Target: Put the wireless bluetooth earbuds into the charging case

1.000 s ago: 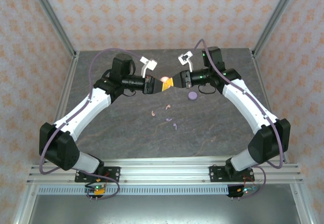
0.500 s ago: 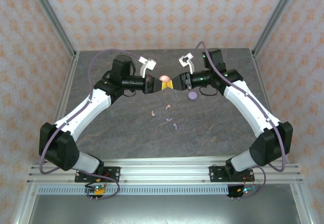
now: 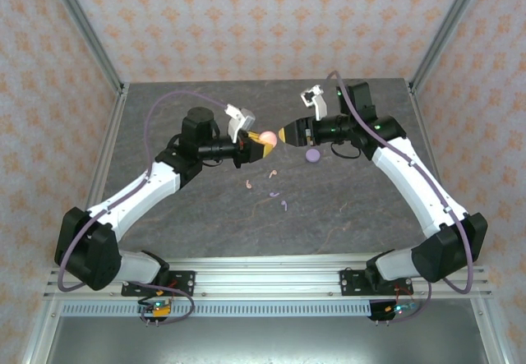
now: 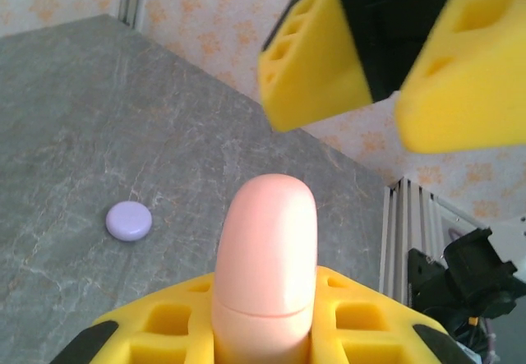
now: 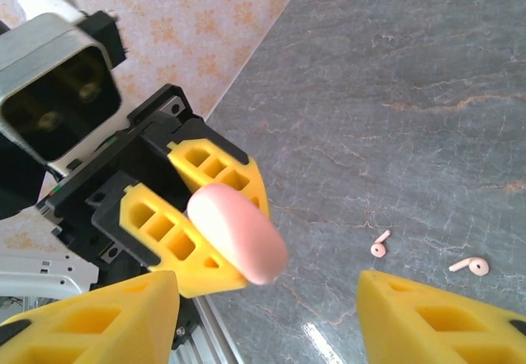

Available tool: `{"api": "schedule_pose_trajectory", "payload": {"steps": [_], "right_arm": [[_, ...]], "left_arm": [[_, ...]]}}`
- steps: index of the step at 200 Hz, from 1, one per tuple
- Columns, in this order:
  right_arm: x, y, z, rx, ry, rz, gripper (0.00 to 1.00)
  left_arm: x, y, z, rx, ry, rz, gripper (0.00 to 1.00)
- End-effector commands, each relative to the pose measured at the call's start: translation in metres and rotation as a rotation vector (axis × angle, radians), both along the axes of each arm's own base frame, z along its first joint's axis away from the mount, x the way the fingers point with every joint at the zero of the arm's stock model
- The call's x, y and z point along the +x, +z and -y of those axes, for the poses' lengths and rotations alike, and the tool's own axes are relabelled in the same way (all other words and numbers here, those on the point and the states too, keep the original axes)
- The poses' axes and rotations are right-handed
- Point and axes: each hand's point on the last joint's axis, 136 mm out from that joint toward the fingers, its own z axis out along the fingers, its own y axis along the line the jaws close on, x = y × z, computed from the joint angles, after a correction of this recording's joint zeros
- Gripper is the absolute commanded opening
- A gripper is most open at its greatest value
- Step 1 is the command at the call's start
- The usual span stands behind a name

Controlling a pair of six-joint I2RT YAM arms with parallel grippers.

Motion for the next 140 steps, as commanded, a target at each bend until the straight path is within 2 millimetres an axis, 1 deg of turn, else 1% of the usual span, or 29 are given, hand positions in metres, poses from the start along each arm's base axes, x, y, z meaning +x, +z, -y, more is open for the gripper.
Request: {"api": "schedule_pose_trajectory", "payload": {"steps": [1, 19, 42, 94, 140], "right_arm": [[-0.015, -0.001, 0.0, -0.017, 0.033, 0.005, 0.61], [-0.02, -0.001, -0.002, -0.018, 0.058, 0.008, 0.62], [-0.025, -0.001, -0.004, -0.022, 0.076, 0.009, 0.62], [-0.025, -0.009, -0.006, -0.035, 0.085, -0.008, 0.63], [-0.025, -0.011, -0.008, -0.049, 0.092, -0.007, 0.63]], "left_arm": [[-0.007, 0.019, 0.003, -0.002, -0.045, 0.197, 0.03], [-0.014, 0.016, 0.006, 0.002, -0.073, 0.236, 0.02], [-0.016, 0.017, 0.007, -0.001, -0.085, 0.246, 0.01], [-0.022, 0.022, 0.01, -0.015, -0.112, 0.256, 0.01], [-0.028, 0.024, 0.013, -0.02, -0.139, 0.257, 0.01]]}}
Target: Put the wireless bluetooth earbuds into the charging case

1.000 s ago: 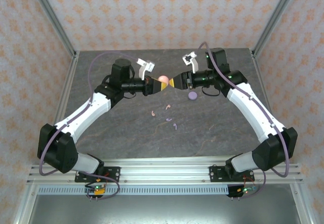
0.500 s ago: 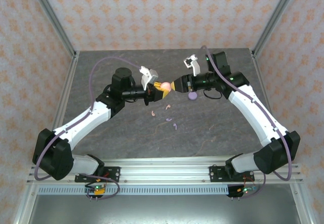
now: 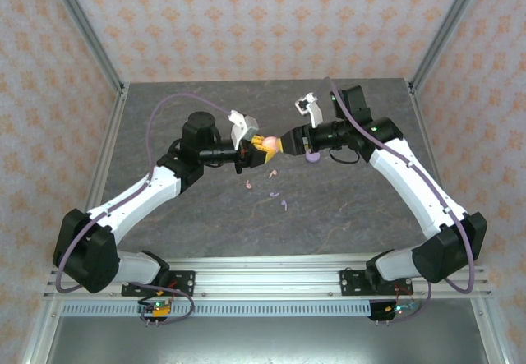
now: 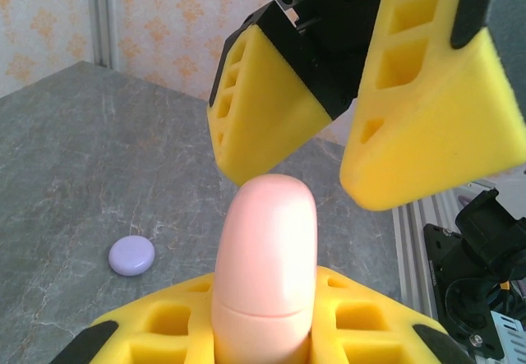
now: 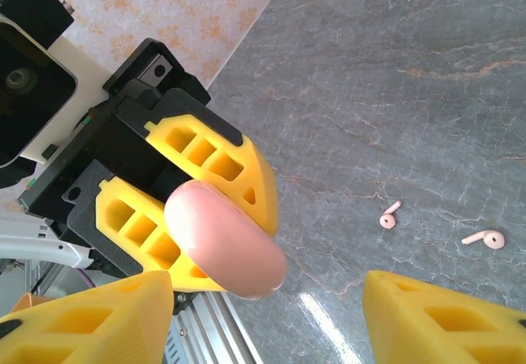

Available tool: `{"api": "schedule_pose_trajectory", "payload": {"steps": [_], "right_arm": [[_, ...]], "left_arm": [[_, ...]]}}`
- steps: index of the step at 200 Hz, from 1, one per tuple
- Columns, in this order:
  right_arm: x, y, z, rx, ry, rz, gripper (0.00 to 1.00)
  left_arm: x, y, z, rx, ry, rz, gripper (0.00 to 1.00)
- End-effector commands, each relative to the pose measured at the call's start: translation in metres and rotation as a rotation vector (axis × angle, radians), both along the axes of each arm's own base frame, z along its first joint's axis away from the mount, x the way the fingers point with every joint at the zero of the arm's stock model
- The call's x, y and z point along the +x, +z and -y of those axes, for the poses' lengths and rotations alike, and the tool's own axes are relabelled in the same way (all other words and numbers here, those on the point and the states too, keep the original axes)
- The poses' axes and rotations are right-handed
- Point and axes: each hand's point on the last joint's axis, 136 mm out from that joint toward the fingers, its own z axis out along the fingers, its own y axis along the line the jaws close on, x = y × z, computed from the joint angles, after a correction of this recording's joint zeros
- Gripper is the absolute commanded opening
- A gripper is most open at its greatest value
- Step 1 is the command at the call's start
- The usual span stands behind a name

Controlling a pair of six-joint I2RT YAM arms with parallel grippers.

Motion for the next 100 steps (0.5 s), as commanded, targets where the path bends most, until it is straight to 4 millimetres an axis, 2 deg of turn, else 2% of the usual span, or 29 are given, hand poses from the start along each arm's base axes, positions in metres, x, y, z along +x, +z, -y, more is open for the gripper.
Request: {"api": "schedule_pose_trajectory", "payload": {"steps": [1, 100], "right_arm": [[-0.006, 0.001, -0.001, -0.005, 0.025, 0.011, 0.63], [0.024, -0.006, 0.014, -0.098, -0.156, 0.047, 0.63]], "left_arm": [[-0.014, 0.023, 0.004, -0.035, -0.055, 0.092, 0.01], [-0.027, 0.025, 0.007, -0.026, -0.093, 0.106, 0.03]]}}
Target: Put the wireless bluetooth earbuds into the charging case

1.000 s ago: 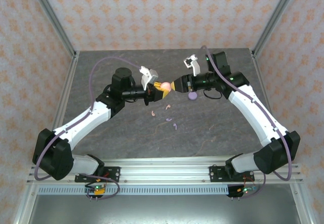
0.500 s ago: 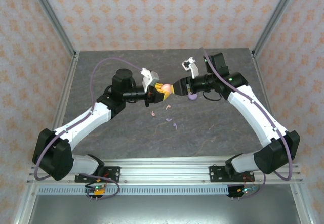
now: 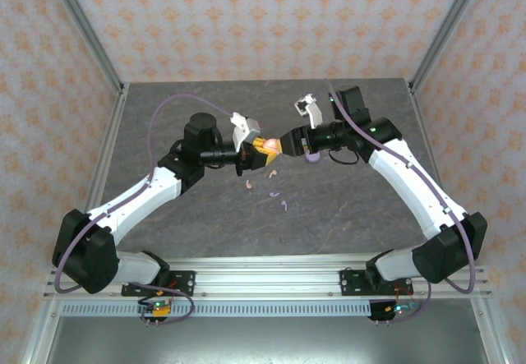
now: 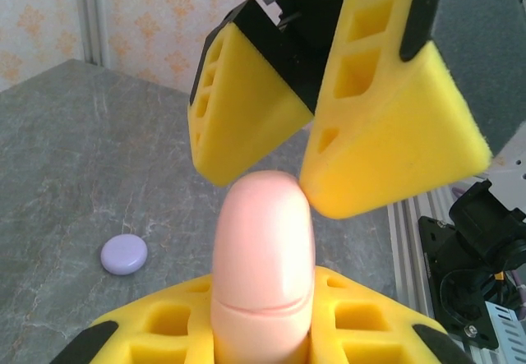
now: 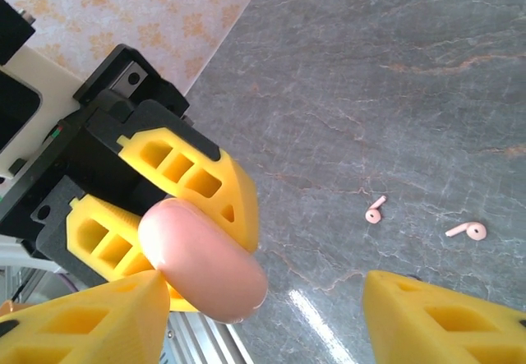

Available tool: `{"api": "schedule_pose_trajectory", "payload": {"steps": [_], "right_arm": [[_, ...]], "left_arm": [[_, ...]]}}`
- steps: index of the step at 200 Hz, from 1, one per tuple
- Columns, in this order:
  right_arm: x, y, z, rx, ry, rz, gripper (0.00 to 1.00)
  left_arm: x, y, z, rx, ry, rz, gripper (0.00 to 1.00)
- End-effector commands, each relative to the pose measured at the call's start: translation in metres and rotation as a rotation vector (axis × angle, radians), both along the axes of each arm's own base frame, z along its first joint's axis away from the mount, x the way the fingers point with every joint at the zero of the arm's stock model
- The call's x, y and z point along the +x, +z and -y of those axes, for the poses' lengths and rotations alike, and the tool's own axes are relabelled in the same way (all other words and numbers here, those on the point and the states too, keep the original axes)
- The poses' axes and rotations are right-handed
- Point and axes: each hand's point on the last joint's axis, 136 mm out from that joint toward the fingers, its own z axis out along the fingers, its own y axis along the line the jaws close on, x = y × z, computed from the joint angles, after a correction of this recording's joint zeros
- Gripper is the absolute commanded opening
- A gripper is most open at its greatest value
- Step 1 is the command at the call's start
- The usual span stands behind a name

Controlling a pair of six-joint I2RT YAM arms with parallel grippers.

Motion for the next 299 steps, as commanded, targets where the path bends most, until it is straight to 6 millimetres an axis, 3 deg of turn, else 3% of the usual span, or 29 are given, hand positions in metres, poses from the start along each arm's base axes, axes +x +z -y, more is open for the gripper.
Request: {"api": "schedule_pose_trajectory", "payload": {"steps": [1, 66, 109, 154, 215, 257, 299], "right_arm": [[0.018, 0.001, 0.011, -0.054, -0.11, 0.045, 0.63], [0.025, 0.006, 0.017, -0.068, -0.173, 0.068, 0.63], [0.046, -0.005, 0.055, -0.189, -0.407, 0.101, 0.65], [0.039, -0.058, 0.067, -0.309, -0.412, -0.023, 0.64], [0.014, -0.14, 0.04, -0.319, -0.278, -0.267, 0.53], [0.015, -0.185, 0.019, -0.311, -0.256, -0.376, 0.37], [0.022, -0.218, -0.002, -0.343, -0.233, -0.428, 0.25]], "left_arm": [[-0.021, 0.027, 0.004, -0.04, -0.075, 0.102, 0.03], [-0.015, 0.018, 0.002, -0.009, -0.037, 0.085, 0.03], [-0.002, -0.001, -0.002, 0.018, 0.04, 0.037, 0.05], [-0.006, -0.014, -0.01, 0.005, 0.09, 0.011, 0.05], [-0.024, -0.025, -0.031, 0.011, 0.169, 0.006, 0.05], [-0.033, -0.033, -0.042, 0.02, 0.215, -0.006, 0.05], [-0.04, -0.034, -0.048, 0.018, 0.234, -0.002, 0.06]]}}
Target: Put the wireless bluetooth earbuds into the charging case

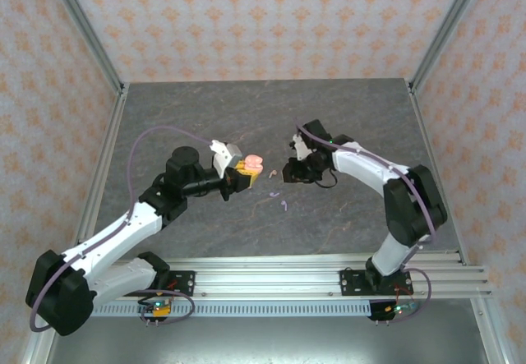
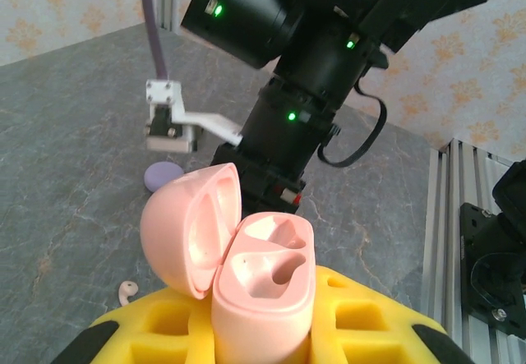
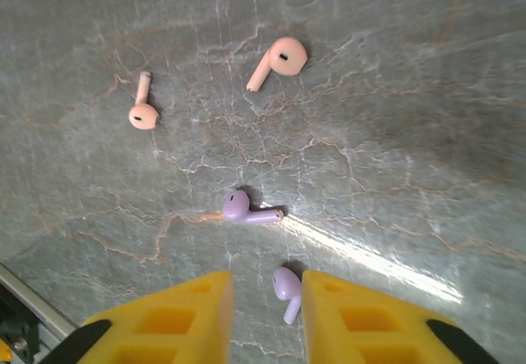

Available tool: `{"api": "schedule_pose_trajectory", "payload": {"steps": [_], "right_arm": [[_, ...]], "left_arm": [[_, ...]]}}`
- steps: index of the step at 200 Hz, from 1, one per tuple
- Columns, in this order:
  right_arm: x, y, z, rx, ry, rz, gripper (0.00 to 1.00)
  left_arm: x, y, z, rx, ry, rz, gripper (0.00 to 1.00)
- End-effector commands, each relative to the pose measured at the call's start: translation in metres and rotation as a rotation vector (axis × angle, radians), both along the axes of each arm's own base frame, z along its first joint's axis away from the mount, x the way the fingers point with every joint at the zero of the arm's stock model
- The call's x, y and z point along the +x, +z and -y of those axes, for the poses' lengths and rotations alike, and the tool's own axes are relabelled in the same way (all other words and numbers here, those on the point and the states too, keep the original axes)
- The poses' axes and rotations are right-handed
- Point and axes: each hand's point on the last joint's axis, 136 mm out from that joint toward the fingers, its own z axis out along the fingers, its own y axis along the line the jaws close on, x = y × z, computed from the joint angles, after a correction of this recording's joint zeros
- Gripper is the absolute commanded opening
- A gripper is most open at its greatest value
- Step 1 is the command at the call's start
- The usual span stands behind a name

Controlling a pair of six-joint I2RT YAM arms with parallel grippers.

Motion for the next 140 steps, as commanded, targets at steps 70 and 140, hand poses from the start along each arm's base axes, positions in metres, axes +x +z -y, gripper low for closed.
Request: {"api": "schedule_pose_trajectory", "payload": {"steps": [70, 140], "right_arm": [[0.029, -0.039, -0.029, -0.011, -0.038, -0.042, 0.15], [0.053, -0.048, -0.03, -0.073, -0.062, -0.021, 0.13]], "left_arm": [[-0.004, 0.005, -0.005, -0.012, 0.029, 0.012, 0.06], [-0.005, 0.003, -0.005, -0.007, 0.03, 0.006, 0.06]]}}
